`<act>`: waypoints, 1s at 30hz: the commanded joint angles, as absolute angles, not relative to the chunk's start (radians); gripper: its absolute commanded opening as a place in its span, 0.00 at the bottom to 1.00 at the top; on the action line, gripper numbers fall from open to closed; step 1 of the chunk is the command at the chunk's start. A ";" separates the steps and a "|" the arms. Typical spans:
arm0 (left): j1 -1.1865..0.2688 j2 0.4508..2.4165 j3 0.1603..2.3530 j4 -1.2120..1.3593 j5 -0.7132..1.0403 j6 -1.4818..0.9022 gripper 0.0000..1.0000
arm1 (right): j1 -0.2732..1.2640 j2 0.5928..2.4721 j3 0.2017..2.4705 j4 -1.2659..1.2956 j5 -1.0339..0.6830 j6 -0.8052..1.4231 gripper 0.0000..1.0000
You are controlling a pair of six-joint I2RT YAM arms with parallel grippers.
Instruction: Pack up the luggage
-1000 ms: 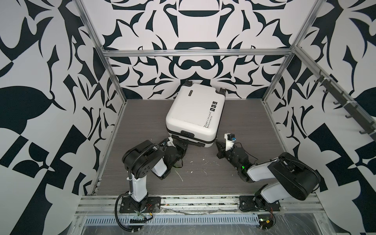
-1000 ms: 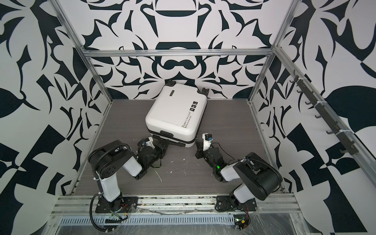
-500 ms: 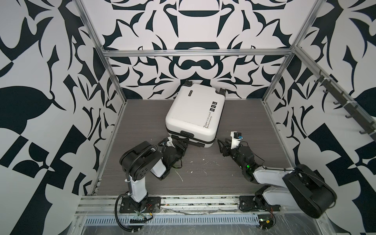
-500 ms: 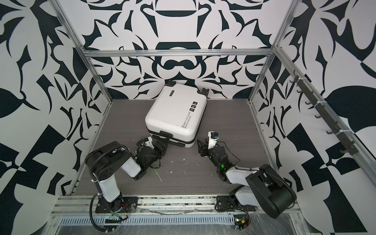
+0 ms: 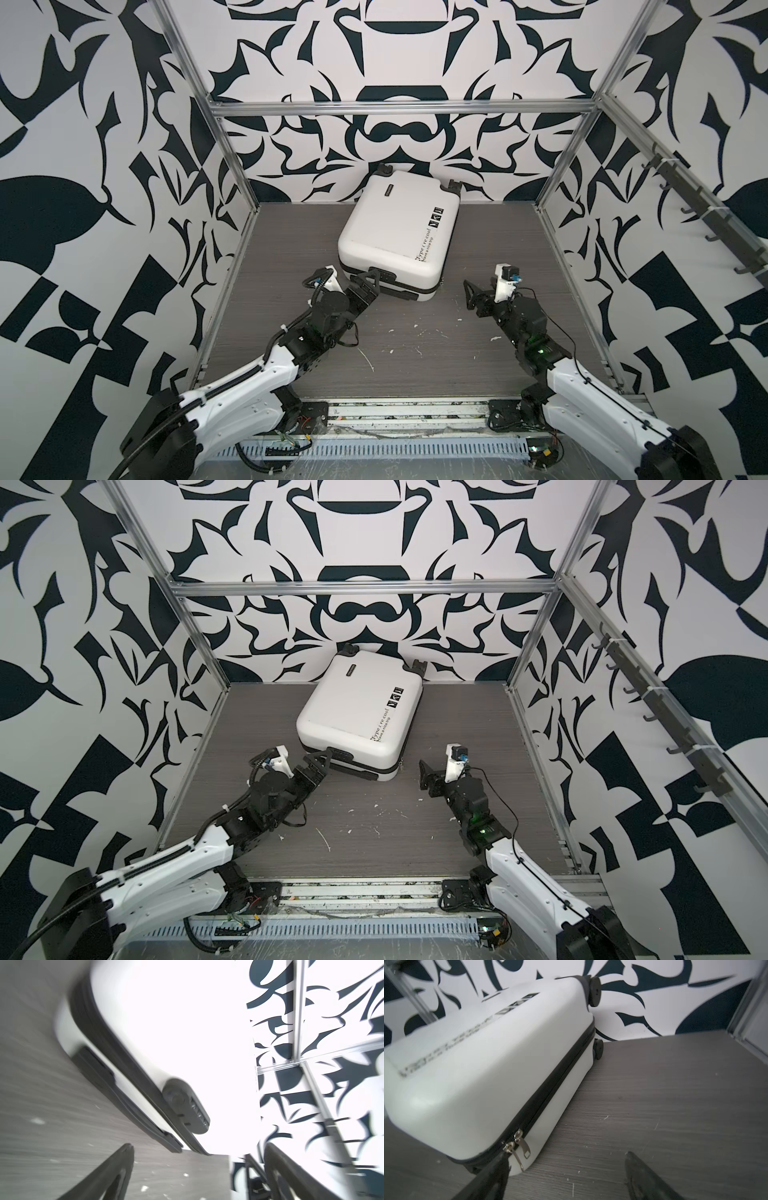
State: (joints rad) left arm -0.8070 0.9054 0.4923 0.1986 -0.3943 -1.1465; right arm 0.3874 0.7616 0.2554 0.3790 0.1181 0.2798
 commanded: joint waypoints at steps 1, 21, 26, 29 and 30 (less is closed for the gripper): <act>-0.805 0.854 0.586 -0.053 -0.507 -0.808 0.99 | 0.383 0.723 0.334 0.256 0.273 0.300 0.99; -0.332 1.044 0.641 0.374 -0.435 0.010 0.99 | 0.211 1.214 0.705 0.208 0.576 0.001 0.99; -0.180 1.024 0.415 0.421 -0.422 -0.063 0.99 | 0.141 1.197 0.483 0.403 0.512 0.037 0.97; -0.110 1.090 0.301 0.563 -0.408 -0.080 0.99 | 0.141 1.252 0.425 0.532 0.496 0.046 0.97; -0.089 1.134 0.272 0.616 -0.401 -0.084 0.99 | 0.141 1.281 0.407 0.593 0.484 0.038 0.98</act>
State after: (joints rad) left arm -0.1276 1.0779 0.3225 0.4477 -0.4294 -0.0364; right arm 0.1390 1.2556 0.4183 0.3668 0.5083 0.0441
